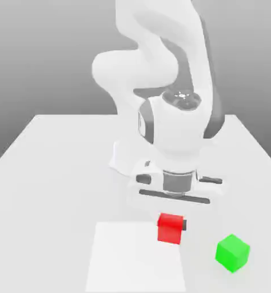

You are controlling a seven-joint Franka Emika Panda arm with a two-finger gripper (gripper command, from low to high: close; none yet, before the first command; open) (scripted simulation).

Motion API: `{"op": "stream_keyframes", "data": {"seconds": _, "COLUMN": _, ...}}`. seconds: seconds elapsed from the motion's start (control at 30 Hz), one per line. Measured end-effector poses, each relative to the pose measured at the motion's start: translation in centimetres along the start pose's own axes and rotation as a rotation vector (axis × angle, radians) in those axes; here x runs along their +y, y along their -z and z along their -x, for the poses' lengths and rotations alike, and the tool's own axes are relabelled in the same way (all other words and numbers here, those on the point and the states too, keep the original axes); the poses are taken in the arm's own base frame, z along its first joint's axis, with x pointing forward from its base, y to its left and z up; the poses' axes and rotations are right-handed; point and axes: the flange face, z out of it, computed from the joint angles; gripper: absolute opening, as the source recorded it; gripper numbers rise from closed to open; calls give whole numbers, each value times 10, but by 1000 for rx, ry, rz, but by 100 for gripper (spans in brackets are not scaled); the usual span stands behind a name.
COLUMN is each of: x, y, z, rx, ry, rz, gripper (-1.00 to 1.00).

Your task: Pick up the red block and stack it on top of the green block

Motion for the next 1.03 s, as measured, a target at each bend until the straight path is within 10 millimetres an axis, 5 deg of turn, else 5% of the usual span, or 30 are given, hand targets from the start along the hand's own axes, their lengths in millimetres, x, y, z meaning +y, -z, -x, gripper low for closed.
{"op": "stream_keyframes", "data": {"seconds": 0.47, "x": -72, "y": 34, "z": 93, "rx": -1, "ry": -339, "rz": -1, "gripper": -100}}
{"op": "stream_keyframes", "data": {"seconds": 0.63, "x": -77, "y": -16, "z": 97, "rx": -1, "ry": -374, "rz": -1, "gripper": -100}}
{"op": "stream_keyframes", "data": {"seconds": 0.67, "x": -77, "y": -25, "z": 97, "rx": -1, "ry": -375, "rz": -1, "gripper": 100}}
{"op": "stream_keyframes", "data": {"seconds": 0.87, "x": -76, "y": -29, "z": 97, "rx": -1, "ry": -375, "rz": 0, "gripper": 100}}
{"op": "stream_keyframes", "data": {"seconds": 1.03, "x": -77, "y": 20, "z": 97, "rx": 0, "ry": -375, "rz": 1, "gripper": 100}}
